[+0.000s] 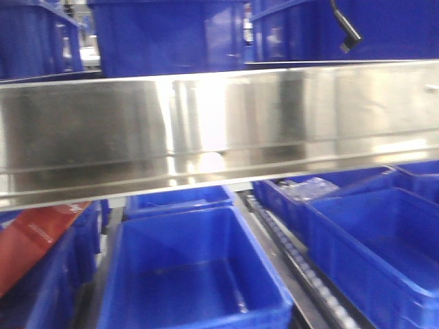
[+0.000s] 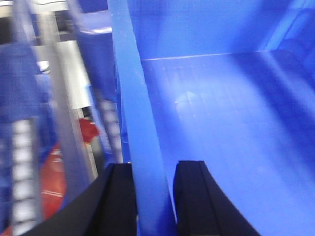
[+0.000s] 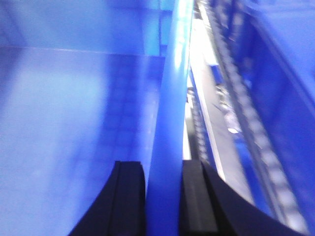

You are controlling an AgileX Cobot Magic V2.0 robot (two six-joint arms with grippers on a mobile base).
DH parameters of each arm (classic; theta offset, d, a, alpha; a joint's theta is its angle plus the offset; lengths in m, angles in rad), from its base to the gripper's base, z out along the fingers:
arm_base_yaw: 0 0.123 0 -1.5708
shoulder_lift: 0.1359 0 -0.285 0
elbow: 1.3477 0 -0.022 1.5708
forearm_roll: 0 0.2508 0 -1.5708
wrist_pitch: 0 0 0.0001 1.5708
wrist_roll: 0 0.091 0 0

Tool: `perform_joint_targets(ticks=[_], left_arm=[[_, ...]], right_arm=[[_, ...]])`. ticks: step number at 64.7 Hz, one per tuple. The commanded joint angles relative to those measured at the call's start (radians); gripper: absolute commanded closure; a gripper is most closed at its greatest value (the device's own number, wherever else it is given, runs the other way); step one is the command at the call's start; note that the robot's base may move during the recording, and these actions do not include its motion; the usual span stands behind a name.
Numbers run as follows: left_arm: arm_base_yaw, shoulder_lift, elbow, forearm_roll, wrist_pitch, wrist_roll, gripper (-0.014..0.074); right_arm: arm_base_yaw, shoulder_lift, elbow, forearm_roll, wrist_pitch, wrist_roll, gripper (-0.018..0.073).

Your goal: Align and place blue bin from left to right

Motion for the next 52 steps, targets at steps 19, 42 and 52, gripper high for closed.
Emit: perform_joint_targets(ticks=[19, 42, 52], left_arm=[[-0.008, -0.025, -0.018, -0.022, -0.088, 0.02, 0.0613], [-0.008, -0.025, -0.018, -0.022, -0.088, 0.02, 0.0613], [-0.008, -0.025, -0.018, -0.022, -0.088, 0.02, 0.0613]], right_arm=[[0.004, -0.022, -0.022, -0.012, -0.143, -0.043, 0.0629], [0.004, -0.022, -0.022, -0.012, -0.143, -0.043, 0.0629], [0.004, -0.022, -0.022, -0.012, -0.143, -0.043, 0.0629]])
